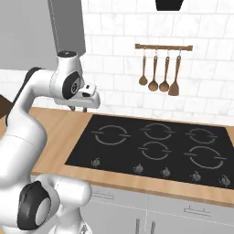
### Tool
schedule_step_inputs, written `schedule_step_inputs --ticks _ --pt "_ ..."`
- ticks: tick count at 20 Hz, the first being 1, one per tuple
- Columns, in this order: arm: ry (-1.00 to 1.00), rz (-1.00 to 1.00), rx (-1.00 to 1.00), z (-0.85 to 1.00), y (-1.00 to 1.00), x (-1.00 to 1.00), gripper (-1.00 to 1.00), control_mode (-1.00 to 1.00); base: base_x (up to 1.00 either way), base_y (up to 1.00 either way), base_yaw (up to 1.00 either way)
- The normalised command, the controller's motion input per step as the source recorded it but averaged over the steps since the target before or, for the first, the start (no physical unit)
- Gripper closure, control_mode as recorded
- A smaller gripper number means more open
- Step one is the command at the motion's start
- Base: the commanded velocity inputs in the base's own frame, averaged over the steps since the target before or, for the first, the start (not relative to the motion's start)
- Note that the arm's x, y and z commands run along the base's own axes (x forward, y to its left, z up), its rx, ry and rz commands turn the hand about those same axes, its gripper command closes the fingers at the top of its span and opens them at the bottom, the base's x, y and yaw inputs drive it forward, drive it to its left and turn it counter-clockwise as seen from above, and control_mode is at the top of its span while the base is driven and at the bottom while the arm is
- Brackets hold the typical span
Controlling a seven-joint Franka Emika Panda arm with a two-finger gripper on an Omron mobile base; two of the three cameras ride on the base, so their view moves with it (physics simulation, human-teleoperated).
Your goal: Take a straw from the drawer in front and place it inside the glass cup on the dining counter.
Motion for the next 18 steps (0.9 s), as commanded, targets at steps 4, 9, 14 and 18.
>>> schedule_step_inputs --ticks 4,9,14,18 --pt "-0.01 0.0 0.0 0.0 0.0 -0.04 -1.0 1.0 -0.22 0.0 0.0" --pt "0.0 0.0 0.0 0.0 0.0 0.0 -1.0 1.0 -0.98 0.0 0.0" --pt "0.0 0.0 0.0 0.0 0.0 0.0 -1.0 1.0 -0.59 -0.19 0.04" --pt "0.0 0.0 0.0 0.0 0.0 0.0 -1.0 1.0 -0.11 -0.56 0.17"
